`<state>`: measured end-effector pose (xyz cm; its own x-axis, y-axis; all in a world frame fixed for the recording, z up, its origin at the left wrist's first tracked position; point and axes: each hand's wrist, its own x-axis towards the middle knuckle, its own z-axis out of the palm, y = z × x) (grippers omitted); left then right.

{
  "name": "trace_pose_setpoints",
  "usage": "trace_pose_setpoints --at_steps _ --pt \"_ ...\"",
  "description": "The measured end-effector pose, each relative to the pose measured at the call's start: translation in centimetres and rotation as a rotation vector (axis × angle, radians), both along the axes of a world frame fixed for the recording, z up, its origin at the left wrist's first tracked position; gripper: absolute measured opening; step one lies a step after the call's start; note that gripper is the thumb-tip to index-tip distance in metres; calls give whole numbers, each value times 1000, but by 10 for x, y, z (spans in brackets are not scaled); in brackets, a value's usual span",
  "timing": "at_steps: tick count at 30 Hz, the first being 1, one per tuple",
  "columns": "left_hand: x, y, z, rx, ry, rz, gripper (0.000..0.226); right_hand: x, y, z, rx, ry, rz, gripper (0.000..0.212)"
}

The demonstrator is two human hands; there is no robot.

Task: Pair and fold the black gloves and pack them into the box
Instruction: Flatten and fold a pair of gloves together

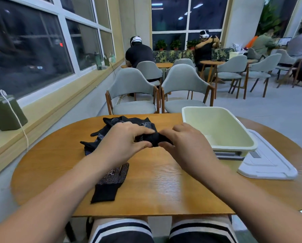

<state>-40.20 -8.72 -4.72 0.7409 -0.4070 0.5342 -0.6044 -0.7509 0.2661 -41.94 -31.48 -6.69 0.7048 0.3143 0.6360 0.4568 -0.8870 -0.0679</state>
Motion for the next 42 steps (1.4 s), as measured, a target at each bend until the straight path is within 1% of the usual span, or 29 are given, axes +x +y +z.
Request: trace_pose_setpoints --at_steps 4,7,12,17,20,23,26,28,32,33,35,37,38,42 --pt "15 -26 37 -11 1 -64 34 3 -29 45 -7 20 -16 28" --pt "35 -55 50 6 2 -88 37 14 -58 63 -46 59 -58 27" --pt "68 -107 59 36 0 -106 40 36 -107 73 -65 100 -116 23" --pt "103 -158 56 73 96 -143 36 61 -152 70 -102 153 -191 27" --pt "129 -185 48 201 143 -149 36 84 -172 60 -98 251 -243 32" --pt "153 -207 38 344 165 -147 36 107 -182 48 -157 336 -279 34" --pt "178 -225 27 460 193 -144 43 127 -186 38 -194 406 -311 30" --pt "191 -234 22 540 204 -139 44 137 -185 32 -231 439 -330 27" --pt "210 -251 11 672 227 -139 29 156 -180 22 -307 499 -338 23" --pt "212 -254 9 696 233 -139 24 159 -176 22 -323 527 -344 19" --pt "217 -260 3 745 260 -125 13 169 -171 20 -350 619 -386 4" --pt "220 -265 -2 792 294 -93 5 178 -167 17 -342 723 -428 26" --pt "223 -268 -7 816 307 -81 9 183 -168 15 -354 769 -431 33" --pt "229 -275 -23 926 291 -82 30 185 -163 19 -469 815 -417 39"
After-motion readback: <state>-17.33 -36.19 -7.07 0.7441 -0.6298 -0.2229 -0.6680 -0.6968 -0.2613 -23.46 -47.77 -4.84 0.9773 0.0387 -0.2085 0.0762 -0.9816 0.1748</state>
